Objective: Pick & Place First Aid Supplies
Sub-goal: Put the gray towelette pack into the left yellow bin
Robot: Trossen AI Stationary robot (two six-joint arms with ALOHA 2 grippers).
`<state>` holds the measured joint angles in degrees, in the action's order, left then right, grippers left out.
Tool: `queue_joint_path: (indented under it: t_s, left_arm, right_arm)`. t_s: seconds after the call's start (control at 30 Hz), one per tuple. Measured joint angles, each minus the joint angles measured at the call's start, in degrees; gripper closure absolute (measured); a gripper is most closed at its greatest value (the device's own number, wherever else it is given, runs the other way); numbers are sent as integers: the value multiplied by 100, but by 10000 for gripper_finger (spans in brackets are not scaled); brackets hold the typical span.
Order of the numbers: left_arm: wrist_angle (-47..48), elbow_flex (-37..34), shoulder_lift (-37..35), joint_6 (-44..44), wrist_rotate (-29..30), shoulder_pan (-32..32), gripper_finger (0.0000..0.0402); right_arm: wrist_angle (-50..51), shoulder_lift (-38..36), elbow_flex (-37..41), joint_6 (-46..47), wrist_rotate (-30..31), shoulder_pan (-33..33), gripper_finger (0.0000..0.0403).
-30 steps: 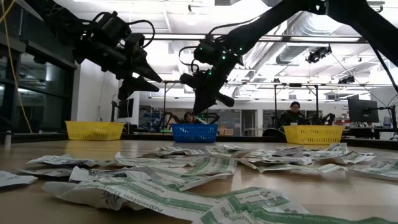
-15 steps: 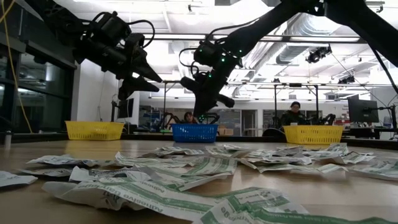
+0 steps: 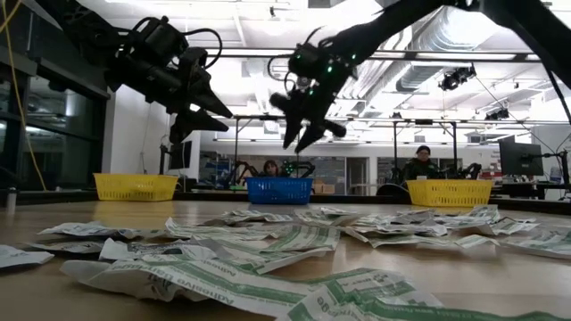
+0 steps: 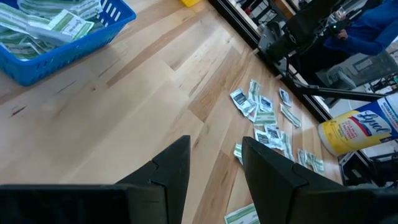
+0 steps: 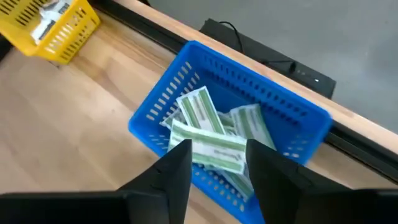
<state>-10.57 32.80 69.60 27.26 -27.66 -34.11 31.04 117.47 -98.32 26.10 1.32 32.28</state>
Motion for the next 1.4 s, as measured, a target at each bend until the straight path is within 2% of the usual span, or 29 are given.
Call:
queue_joint_path:
  t_s: [0.2,0.37,0.47,0.53,0.7,0.93,1.13,1.4]
  left_arm:
    - [0,0,0,-47,-8,0,257]
    - [0,0,0,-105,-68,0,257]
    - [0,0,0,-200,-149,0,257]
    - [0,0,0,-207,-155,0,257]
    - [2,0,0,-211,-155,0,257]
    - [2,0,0,-211,-166,0,257]
    - [2,0,0,-211,-192,0,257]
    - [4,0,0,-211,-197,0,257]
  right_arm:
    - [1015,-478,0,-63,-18,-1,258]
    - [2561,-821,-2,72,-51,-68,258]
    - [3260,-1004,131,91,166,-232,258]
    - [3383,-1161,421,201,297,-359,258]
    - [2794,-1750,1771,930,-14,-629,258]
    - [1701,-2860,3616,2547,-347,-1138,258]
    - [997,-3467,4720,3723,-511,-1580,258]
    - [-116,-3567,5670,4793,-528,-2011,258]
